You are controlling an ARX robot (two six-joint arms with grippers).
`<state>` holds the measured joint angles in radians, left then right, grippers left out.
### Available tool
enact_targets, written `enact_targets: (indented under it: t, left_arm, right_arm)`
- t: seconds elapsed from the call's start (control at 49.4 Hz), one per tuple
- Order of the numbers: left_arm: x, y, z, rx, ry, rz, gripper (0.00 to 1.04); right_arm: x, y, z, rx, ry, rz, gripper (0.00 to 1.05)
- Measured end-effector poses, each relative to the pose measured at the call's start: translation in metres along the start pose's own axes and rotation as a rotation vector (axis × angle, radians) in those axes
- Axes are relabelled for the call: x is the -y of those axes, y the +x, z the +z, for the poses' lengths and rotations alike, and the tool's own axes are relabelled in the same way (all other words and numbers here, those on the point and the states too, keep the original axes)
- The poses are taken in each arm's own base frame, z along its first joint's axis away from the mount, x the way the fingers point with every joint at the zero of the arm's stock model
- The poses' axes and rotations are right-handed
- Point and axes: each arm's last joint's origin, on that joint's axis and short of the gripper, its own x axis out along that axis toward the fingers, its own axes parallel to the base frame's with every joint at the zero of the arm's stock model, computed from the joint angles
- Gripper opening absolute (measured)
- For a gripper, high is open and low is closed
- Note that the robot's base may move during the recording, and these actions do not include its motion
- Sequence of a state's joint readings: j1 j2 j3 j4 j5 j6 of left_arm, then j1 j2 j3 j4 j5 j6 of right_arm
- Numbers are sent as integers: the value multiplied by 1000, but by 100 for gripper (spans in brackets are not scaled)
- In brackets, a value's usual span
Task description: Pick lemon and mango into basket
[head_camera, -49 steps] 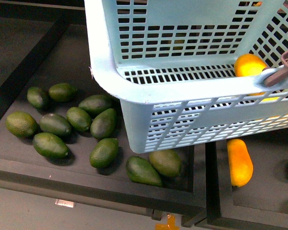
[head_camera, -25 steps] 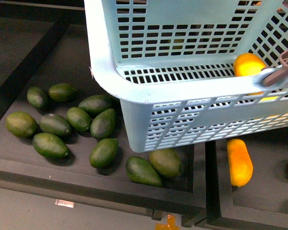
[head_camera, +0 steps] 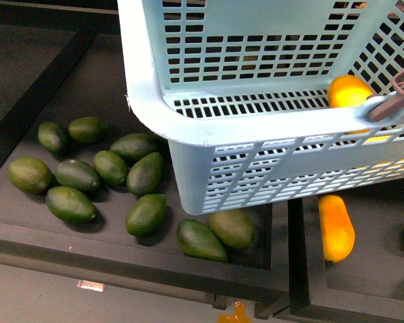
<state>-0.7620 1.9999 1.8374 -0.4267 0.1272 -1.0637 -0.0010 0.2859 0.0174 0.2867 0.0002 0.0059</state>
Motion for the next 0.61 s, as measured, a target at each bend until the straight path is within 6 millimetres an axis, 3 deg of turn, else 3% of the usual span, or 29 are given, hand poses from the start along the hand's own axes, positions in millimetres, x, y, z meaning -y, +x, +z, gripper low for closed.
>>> enact_targets:
  t: [0.608]
  left_arm:
    - [0,0,0,1,1,0,6]
  right_arm:
    - [0,-18,-3,-6,0,-2,2]
